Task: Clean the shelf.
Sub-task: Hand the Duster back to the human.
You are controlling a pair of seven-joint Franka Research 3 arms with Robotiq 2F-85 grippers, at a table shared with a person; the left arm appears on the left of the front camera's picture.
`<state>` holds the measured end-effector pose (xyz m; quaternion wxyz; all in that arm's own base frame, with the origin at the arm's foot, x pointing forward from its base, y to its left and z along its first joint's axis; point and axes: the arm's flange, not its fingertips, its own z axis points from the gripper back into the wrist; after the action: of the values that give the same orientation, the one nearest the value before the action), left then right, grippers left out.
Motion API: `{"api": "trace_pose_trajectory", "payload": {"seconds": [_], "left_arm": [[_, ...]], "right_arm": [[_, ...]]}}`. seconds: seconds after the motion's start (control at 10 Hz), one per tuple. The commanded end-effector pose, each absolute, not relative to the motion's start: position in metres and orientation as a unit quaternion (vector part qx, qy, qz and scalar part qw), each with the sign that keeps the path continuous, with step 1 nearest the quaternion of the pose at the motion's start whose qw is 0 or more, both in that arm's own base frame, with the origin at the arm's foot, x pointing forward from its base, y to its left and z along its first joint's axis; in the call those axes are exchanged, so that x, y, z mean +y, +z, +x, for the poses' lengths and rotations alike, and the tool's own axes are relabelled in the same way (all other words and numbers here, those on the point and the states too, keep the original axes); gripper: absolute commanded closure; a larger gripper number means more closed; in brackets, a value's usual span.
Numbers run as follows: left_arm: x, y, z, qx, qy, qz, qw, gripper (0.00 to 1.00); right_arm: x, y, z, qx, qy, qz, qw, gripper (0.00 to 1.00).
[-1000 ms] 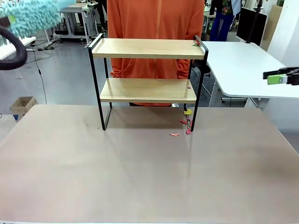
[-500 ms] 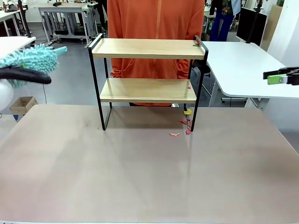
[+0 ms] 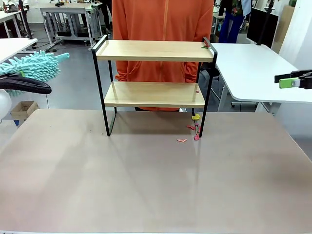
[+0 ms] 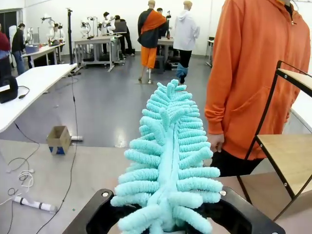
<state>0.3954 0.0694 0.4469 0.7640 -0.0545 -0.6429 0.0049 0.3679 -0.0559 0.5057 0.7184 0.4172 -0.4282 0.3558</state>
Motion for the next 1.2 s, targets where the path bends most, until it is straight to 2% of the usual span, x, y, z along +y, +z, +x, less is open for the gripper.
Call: {"api": "trace_pose_trajectory", "payload": {"seconds": [0.0,1.1], "left_arm": [[0.0731,0.4509,0.3982,-0.647,0.006,-0.050,0.761,0.81],[0.0731,0.4509,0.3982,-0.647,0.006,-0.050,0.761,0.81]], "right_arm": [[-0.0581,0.5088,0.3689,-0.427,0.359,0.419,0.716,0.00],[-0.0581,0.5088,0.3689,-0.427,0.359,0.419,0.716,0.00]]}}
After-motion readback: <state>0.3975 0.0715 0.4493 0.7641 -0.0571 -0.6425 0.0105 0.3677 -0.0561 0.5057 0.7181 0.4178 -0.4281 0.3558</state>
